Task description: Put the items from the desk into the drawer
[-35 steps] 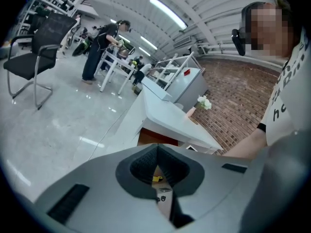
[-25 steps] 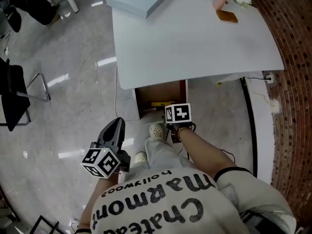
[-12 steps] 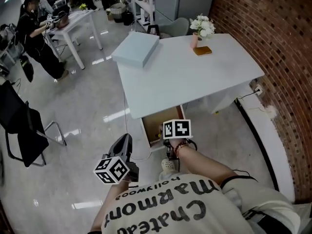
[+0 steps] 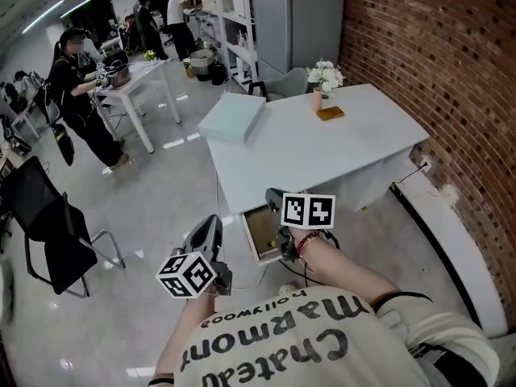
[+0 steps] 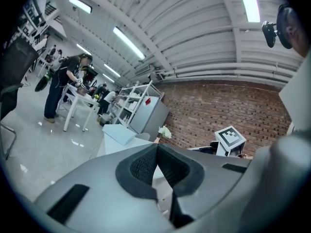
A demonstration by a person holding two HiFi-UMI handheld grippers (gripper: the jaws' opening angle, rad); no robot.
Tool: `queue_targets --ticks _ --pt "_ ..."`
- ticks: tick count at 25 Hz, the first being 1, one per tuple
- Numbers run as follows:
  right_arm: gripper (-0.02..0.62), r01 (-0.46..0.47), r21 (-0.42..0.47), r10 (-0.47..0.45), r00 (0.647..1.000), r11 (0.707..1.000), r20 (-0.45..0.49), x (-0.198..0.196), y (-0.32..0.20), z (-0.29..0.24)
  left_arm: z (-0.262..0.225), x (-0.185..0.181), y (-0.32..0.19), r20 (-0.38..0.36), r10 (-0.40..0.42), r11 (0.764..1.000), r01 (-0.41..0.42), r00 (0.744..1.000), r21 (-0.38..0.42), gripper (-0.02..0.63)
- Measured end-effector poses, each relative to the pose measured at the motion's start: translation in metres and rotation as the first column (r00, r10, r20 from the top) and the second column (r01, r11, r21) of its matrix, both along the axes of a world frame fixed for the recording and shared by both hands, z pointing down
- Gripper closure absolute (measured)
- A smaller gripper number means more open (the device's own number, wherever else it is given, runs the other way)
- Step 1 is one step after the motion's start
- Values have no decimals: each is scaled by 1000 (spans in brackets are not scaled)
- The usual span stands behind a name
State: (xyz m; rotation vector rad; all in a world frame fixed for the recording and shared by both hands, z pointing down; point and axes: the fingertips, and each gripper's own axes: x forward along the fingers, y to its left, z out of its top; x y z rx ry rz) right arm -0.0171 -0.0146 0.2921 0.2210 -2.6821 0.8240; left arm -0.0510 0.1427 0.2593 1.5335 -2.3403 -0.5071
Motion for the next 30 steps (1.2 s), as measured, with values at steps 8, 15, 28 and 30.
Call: queue_targets --ticks 8,15,28,30 --pt "592 23 159 -33 998 987 55 26 19 -28 -17 26 12 38 14 999 -16 999 30 604" --pt "592 23 177 -29 999 984 36 45 28 -20 -11 42 24 34 8 1000 -9 999 28 604" --pt "592 23 159 -26 999 987 19 70 36 -1 6 62 32 11 0 1000 0 1000 16 604" --pt "592 19 155 -21 1000 988 12 73 35 2 8 64 32 8 3 1000 -3 1000 14 604"
